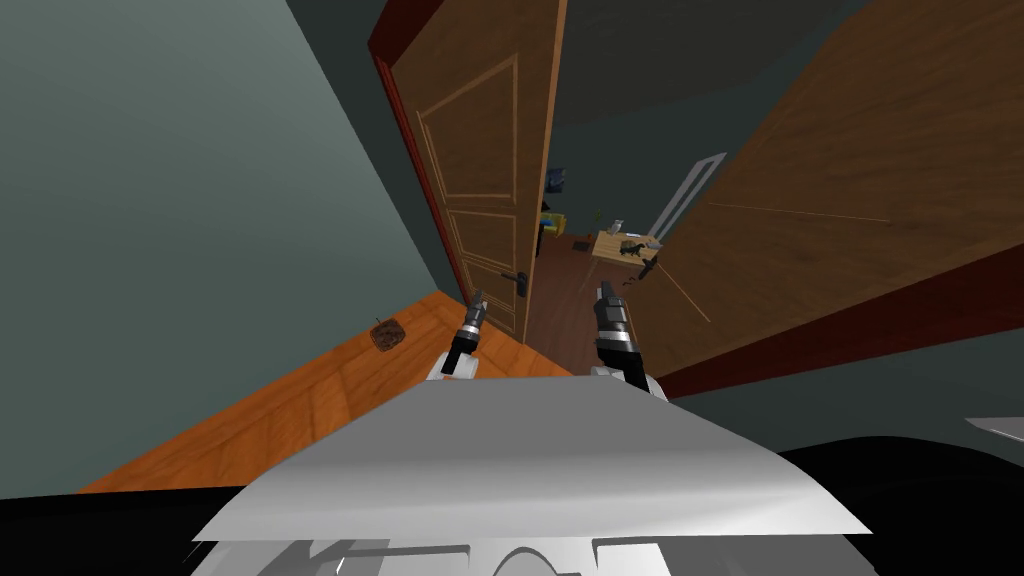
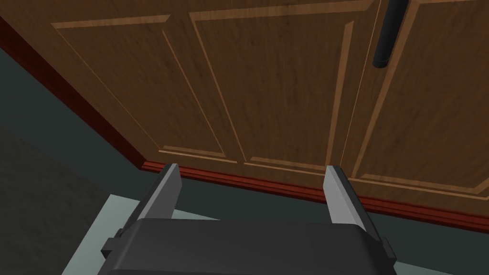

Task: Push the door open

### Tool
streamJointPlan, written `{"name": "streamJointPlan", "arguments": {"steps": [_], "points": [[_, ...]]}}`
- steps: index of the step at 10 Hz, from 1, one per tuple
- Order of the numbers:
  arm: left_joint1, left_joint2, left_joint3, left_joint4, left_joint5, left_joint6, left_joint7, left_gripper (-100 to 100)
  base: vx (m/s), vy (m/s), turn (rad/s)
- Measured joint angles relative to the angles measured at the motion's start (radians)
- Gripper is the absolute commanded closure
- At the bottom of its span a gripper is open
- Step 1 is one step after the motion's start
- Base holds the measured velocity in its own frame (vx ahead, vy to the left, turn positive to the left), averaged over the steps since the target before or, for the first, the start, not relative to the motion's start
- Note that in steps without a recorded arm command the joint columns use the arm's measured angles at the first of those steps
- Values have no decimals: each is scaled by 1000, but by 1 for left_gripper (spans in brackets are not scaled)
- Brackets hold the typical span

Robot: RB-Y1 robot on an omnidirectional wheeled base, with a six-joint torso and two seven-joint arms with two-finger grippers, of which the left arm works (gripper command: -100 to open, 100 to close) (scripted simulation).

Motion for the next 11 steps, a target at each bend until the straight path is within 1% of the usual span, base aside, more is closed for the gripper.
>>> {"name": "streamJointPlan", "arguments": {"steps": [2, 3, 4, 5, 6, 8, 9, 10, 11], "points": [[-42, 1, -20, 72, 3, 3, 11, -100, 130, 100, -210], [-47, 6, -41, 90, 4, 13, 19, -100, 137, 115, -129], [-61, 7, -54, 110, 5, 26, 24, -100, 105, 85, -79], [-77, 6, -64, 141, 6, 27, 29, -100, 87, 67, -78], [-84, 8, -73, 159, 6, 27, 33, -100, 76, 66, -77], [-99, 8, -90, 188, 7, 37, 39, -100, 74, 59, -103], [-111, 9, -97, 213, 9, 36, 44, -100, 82, 55, -75], [-120, 13, -104, 229, 11, 37, 49, -100, 66, 56, -69], [-130, 10, -110, 246, 10, 40, 51, -100, 99, 80, -122]]}}
